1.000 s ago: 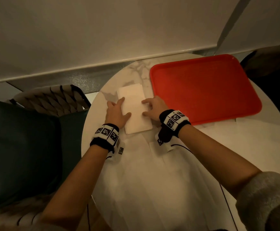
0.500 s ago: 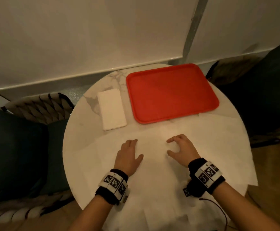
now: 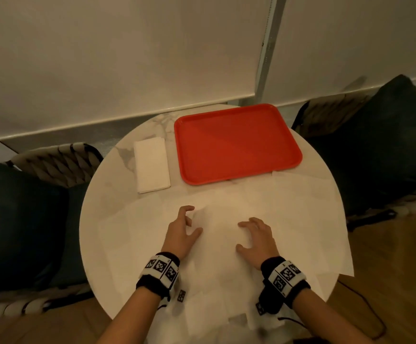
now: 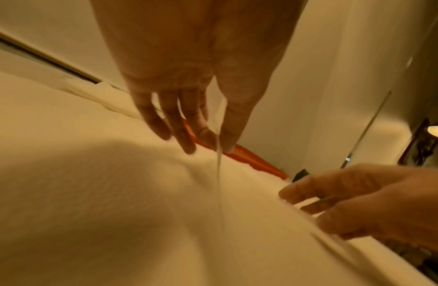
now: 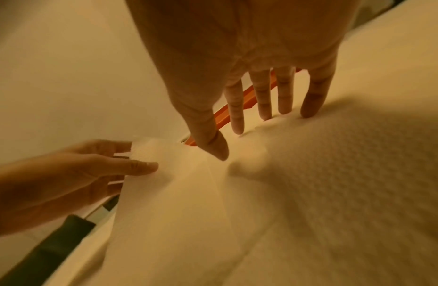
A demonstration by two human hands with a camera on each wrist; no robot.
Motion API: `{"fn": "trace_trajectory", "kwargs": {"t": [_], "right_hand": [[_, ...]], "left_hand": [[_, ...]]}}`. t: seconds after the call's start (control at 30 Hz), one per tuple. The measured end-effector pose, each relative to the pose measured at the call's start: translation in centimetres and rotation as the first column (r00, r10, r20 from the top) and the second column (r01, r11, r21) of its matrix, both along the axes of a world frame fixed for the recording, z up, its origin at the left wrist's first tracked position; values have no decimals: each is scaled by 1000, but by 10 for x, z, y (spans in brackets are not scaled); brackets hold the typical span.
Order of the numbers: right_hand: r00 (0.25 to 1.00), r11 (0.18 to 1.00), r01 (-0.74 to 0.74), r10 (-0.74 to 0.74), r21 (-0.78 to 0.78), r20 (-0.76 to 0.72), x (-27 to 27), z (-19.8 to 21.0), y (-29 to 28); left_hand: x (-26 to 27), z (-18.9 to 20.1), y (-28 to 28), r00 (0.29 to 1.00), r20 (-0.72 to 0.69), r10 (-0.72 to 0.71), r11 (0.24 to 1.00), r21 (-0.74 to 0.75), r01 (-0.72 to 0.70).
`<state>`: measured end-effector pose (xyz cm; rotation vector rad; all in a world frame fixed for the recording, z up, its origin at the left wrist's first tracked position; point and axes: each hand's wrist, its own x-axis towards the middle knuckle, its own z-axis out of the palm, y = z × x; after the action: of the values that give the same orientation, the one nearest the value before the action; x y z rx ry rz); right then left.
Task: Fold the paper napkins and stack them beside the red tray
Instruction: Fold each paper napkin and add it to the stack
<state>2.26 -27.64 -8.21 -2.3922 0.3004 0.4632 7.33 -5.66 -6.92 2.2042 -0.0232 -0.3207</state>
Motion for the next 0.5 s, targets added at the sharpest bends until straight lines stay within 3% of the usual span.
{"fn": "trace_trajectory", "kwargs": {"t": [0.2, 0.4, 0.5], "right_hand": [[997, 997, -23, 17, 74, 79, 0, -2, -16], [987, 998, -31, 23, 47, 157, 14, 15, -20], [985, 967, 19, -61, 253, 160, 32, 32, -16]], "left_hand": [[-13, 29, -14, 994, -48, 103, 914, -390, -113], [-12, 52, 0, 1000, 23, 12, 919, -395, -2], [-9, 66, 15, 992, 114, 47, 914, -405, 3]]}}
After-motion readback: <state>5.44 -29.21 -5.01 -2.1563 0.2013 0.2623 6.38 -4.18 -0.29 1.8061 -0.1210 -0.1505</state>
